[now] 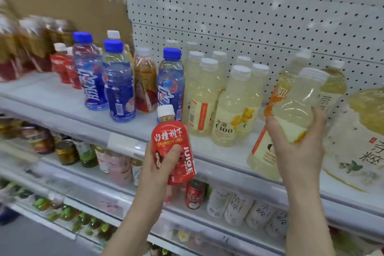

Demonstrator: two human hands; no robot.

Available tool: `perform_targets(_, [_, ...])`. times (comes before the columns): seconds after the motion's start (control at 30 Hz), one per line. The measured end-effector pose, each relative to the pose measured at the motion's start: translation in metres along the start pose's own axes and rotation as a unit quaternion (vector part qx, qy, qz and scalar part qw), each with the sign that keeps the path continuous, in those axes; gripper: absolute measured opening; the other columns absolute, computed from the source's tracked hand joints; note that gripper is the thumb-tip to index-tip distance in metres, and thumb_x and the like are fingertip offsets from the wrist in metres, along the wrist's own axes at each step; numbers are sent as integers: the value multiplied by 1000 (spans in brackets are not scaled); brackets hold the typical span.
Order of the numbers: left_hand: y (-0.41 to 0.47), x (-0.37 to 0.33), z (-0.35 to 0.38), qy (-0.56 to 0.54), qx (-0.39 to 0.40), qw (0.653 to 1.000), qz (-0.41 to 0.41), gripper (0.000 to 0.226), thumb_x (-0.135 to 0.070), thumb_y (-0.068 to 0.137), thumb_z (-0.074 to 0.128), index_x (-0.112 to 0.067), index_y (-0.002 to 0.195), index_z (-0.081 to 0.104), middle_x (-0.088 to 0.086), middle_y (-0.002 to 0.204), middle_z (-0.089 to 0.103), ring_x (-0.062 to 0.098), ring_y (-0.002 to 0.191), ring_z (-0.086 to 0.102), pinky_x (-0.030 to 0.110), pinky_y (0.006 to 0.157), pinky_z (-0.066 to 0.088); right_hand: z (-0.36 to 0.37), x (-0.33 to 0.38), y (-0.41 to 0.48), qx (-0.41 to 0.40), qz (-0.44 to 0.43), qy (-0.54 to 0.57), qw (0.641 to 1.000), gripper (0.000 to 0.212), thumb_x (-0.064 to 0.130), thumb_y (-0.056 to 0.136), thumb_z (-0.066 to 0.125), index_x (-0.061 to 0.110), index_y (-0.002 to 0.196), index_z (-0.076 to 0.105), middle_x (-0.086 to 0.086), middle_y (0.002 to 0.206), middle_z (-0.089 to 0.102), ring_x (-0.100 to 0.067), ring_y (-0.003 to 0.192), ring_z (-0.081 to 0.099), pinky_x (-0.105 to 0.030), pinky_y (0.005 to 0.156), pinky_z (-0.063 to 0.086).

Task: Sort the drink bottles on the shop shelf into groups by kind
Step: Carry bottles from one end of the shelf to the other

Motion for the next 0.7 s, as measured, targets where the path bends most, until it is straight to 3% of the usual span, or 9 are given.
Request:
perform_targets(0.1, [4, -15, -43, -18, -39, 999, 3, 103, -72, 44, 82, -33, 135, 52, 4, 121, 68, 23, 106, 68, 47, 90, 54, 42, 26, -30, 62, -1, 44, 997, 78, 30, 87, 77, 28, 151, 32, 41, 104, 48, 34, 87, 48, 2, 74, 36])
perform_targets(0.23, [8, -45, -107, -34, -60, 997, 19, 100, -78, 43, 79, -34, 129, 56, -3, 113, 72, 14, 98, 71, 31, 76, 55, 123, 52, -82, 158, -18, 82, 984, 80, 31, 83, 81, 25, 148, 34, 60, 98, 48, 35, 93, 47, 7, 76, 33])
perform_targets(0.37, [11, -72, -185, -25, -80, 996, 22, 82, -71, 56, 71, -39, 130, 56, -4, 120, 71, 15, 104, 70, 35, 84, 54, 211, 80, -136, 232, 5, 122, 965, 60, 34, 88, 76, 34, 135, 38, 53, 96, 56, 23, 89, 57, 2, 73, 39])
perform_targets(0.47, [14, -88, -251, -12, -106, 994, 19, 99, -76, 50, 73, -40, 139, 48, -4, 126, 67, 18, 108, 68, 42, 94, 52, 270, 103, -174, 270, 22, 137, 953, 58, 57, 84, 69, 41, 131, 40, 39, 97, 63, 11, 86, 63, -11, 71, 45])
perform_targets(0.53, [15, -98, -294, -1, -117, 993, 13, 102, -78, 47, 75, -41, 138, 48, -2, 128, 66, 22, 112, 66, 48, 99, 50, 308, 118, -201, 296, 37, 133, 945, 58, 62, 78, 60, 46, 129, 38, 37, 96, 64, 8, 84, 65, -21, 70, 46])
perform_targets(0.7, [14, -128, -393, 9, -146, 989, 18, 74, -67, 53, 71, -46, 123, 56, -4, 117, 71, 20, 104, 70, 41, 87, 55, 395, 153, -260, 332, 42, 142, 932, 51, 63, 78, 56, 50, 124, 40, 36, 96, 64, 7, 85, 65, -26, 72, 48])
Point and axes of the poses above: each hand's wrist, its own y-axis towards the middle knuckle, its own z-axis out of the palm, x = y × z, the point moved 9 cm from there along y, towards the middle knuckle
